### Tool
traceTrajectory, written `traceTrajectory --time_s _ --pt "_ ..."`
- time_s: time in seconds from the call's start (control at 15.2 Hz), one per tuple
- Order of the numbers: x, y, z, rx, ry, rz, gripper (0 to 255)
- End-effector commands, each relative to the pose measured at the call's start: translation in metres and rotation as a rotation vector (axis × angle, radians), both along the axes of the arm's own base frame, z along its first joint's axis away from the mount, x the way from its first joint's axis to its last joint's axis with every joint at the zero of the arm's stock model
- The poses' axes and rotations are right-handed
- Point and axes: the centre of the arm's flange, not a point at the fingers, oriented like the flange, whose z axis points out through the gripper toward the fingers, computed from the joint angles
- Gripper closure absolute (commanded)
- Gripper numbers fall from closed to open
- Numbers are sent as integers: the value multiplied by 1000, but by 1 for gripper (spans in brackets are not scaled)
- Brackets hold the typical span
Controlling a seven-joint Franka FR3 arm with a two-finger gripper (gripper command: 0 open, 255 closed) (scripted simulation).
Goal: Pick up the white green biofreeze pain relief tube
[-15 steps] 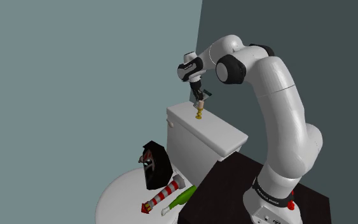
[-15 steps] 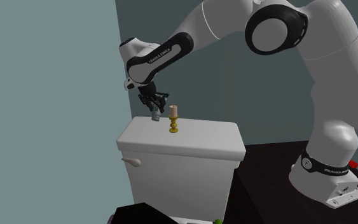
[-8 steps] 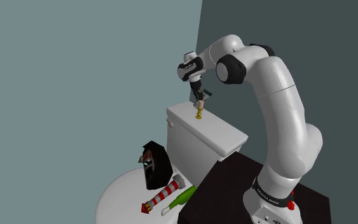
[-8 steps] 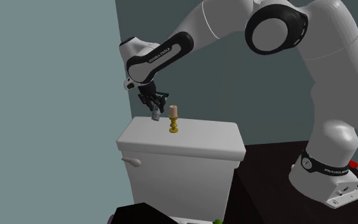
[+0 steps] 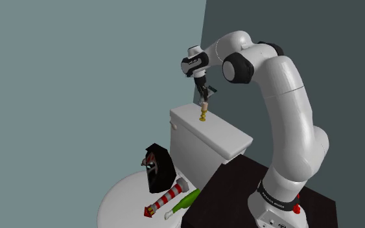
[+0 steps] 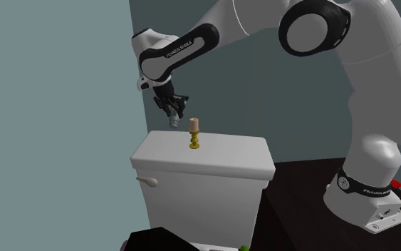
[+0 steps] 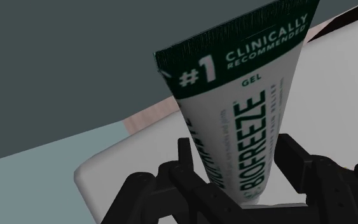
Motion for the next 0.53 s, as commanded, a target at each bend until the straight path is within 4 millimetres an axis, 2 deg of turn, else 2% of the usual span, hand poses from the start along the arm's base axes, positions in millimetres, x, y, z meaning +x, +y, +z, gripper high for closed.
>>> traceTrajectory --time_s 0.0,0.33,0.46 --pt "0 0 11 0 0 0 255" --pt "0 0 38 0 0 0 255" --pt "0 0 39 0 0 0 255"
